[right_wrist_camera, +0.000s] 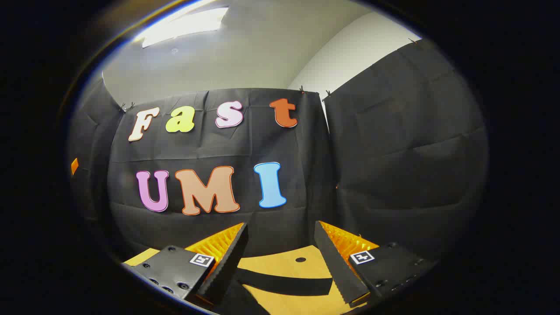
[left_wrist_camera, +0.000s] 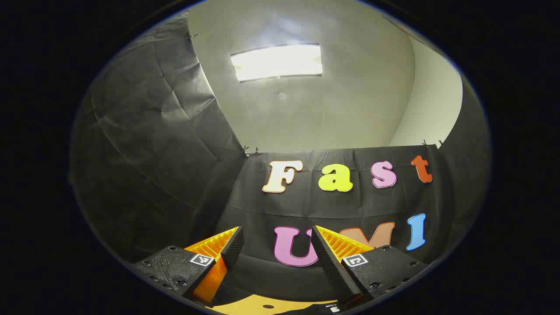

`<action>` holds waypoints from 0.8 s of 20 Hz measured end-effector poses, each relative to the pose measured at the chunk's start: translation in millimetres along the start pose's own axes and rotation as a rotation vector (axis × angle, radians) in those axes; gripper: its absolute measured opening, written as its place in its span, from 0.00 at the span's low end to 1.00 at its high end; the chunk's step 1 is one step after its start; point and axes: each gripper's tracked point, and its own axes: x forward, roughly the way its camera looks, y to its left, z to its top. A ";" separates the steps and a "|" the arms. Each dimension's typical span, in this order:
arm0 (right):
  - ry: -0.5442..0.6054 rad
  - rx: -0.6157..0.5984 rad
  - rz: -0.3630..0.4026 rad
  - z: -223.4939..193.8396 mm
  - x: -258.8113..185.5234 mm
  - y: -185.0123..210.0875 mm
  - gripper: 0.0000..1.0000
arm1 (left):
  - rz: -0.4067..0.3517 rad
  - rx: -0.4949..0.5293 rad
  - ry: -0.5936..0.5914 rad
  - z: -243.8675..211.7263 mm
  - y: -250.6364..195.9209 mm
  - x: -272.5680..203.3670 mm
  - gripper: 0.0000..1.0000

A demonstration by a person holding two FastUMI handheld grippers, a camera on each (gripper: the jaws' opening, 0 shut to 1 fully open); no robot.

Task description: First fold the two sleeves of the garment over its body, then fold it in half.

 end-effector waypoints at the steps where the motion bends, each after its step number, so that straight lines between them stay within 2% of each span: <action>1: 0.003 -0.004 -0.001 -1.1 0.6 0.1 0.96 | 0.007 -0.001 0.003 -1.2 1.7 -1.1 0.90; 2: 0.006 -0.009 0.000 -1.4 1.3 0.8 0.96 | 0.016 -0.002 0.005 -2.7 5.7 -3.5 0.88; 4: 0.009 -0.015 0.012 -2.1 1.7 4.9 0.97 | 0.045 -0.014 0.013 -5.4 12.5 -4.2 0.91; 5: 0.009 -0.016 0.021 -2.9 2.0 7.1 0.97 | 0.062 -0.028 0.020 -8.2 14.3 -7.0 0.88; 7: 0.000 -0.011 0.038 -2.9 3.7 13.0 0.96 | 0.099 -0.084 0.039 -16.7 14.7 -14.1 0.91; 9: -0.002 -0.011 0.049 -5.5 6.1 17.3 0.96 | 0.091 -0.152 0.078 -30.1 -0.3 -21.1 0.89; 10: -0.004 -0.015 0.053 -5.7 8.2 19.4 0.96 | 0.084 -0.161 0.101 -35.9 -5.6 -23.9 0.91; 12: -0.014 -0.023 0.067 -4.8 9.8 25.0 0.96 | 0.083 -0.115 0.136 -43.1 -4.9 -26.2 0.89; 16: -0.018 -0.025 0.103 -6.8 13.7 37.3 0.96 | 0.083 0.016 0.162 -46.0 -7.2 -30.7 0.92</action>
